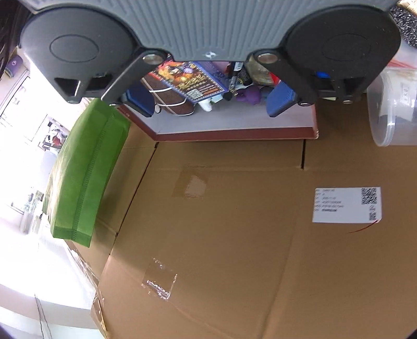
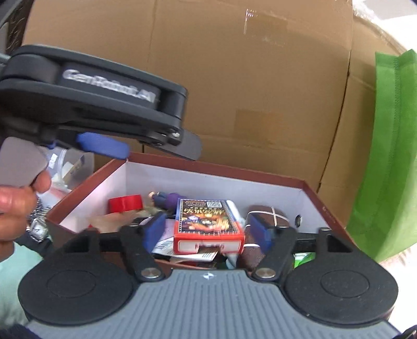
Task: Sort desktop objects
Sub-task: 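Lower the card deck into the box and open the left gripper, then withdraw the left gripper from the box back to the table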
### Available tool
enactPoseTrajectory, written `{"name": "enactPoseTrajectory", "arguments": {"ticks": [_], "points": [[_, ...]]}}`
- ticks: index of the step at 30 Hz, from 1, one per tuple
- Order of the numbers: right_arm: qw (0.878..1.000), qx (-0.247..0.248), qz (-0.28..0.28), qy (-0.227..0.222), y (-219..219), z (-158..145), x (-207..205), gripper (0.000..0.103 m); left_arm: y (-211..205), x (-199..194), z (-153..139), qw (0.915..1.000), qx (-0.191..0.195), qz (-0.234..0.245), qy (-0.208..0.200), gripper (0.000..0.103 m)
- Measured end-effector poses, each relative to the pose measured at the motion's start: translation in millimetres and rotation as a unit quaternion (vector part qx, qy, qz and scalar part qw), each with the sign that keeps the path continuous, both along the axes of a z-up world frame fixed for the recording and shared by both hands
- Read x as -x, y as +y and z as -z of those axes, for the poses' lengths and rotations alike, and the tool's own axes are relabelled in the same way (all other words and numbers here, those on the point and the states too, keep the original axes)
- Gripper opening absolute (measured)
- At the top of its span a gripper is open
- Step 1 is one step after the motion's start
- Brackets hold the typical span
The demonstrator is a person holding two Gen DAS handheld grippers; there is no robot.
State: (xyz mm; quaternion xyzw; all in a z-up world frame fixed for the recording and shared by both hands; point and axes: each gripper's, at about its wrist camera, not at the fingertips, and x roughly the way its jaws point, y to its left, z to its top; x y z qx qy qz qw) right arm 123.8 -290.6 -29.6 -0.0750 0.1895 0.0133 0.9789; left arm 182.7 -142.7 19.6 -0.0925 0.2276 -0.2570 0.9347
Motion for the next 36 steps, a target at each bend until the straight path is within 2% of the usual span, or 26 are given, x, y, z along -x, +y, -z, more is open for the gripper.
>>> {"name": "enactPoseTrajectory", "arguments": {"ticks": [10, 14, 21, 36], "points": [[1.0, -0.014, 0.019, 0.004, 1, -3, 4, 0.082, 3, 8, 8, 0.9999, -0.013, 0.0, 0.006, 0.1], [1.0, -0.006, 0.026, 0.003, 6, -4, 11, 0.088, 5, 13, 8, 0.9999, -0.012, 0.004, 0.005, 0.1], [1.0, 0.004, 0.018, -0.004, 14, -9, 24, 0.088, 6, 35, 3, 0.9995, -0.021, 0.014, -0.018, 0.1], [0.999, 0.004, -0.001, -0.041, 34, -24, 67, 0.089, 27, 85, 1, 0.9993, -0.016, 0.003, -0.035, 0.1]]}}
